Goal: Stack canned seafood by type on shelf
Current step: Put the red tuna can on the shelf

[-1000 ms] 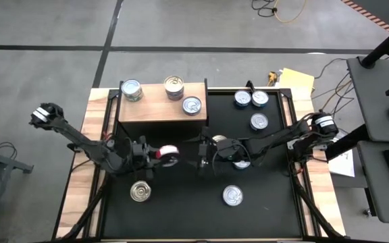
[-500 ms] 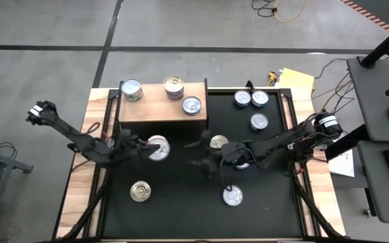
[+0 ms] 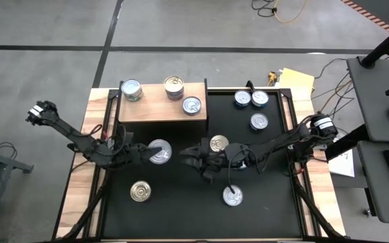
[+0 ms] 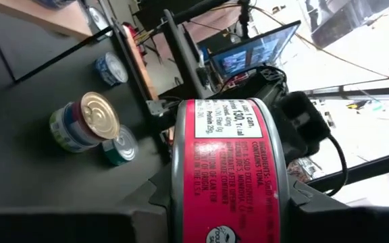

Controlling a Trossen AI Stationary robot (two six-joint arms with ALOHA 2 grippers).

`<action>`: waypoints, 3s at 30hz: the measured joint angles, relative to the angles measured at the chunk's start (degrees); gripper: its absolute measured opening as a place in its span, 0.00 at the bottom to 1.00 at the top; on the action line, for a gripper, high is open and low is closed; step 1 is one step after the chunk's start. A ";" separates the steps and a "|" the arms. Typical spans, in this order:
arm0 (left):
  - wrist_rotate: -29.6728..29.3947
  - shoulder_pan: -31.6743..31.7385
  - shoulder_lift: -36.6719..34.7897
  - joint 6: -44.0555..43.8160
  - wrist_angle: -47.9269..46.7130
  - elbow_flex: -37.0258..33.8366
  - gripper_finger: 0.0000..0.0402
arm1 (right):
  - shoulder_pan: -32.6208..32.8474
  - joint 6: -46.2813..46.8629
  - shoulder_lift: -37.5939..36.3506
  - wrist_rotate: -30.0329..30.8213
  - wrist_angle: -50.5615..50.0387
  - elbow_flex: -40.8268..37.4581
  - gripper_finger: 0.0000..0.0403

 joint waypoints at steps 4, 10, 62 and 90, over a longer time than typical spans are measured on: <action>-0.14 0.00 0.47 0.45 1.59 0.31 0.27 | 0.10 -8.41 2.72 -0.15 4.05 0.00 0.70; 1.19 0.00 0.75 0.54 2.19 0.31 0.28 | -0.33 -17.28 6.25 -2.00 11.05 0.01 0.67; -2.85 0.17 1.93 5.78 0.67 0.31 0.44 | -2.00 -23.11 19.08 7.84 11.54 16.74 0.34; -6.57 0.26 1.61 5.35 0.32 0.22 0.72 | -2.87 -20.54 19.01 10.30 11.98 16.72 0.46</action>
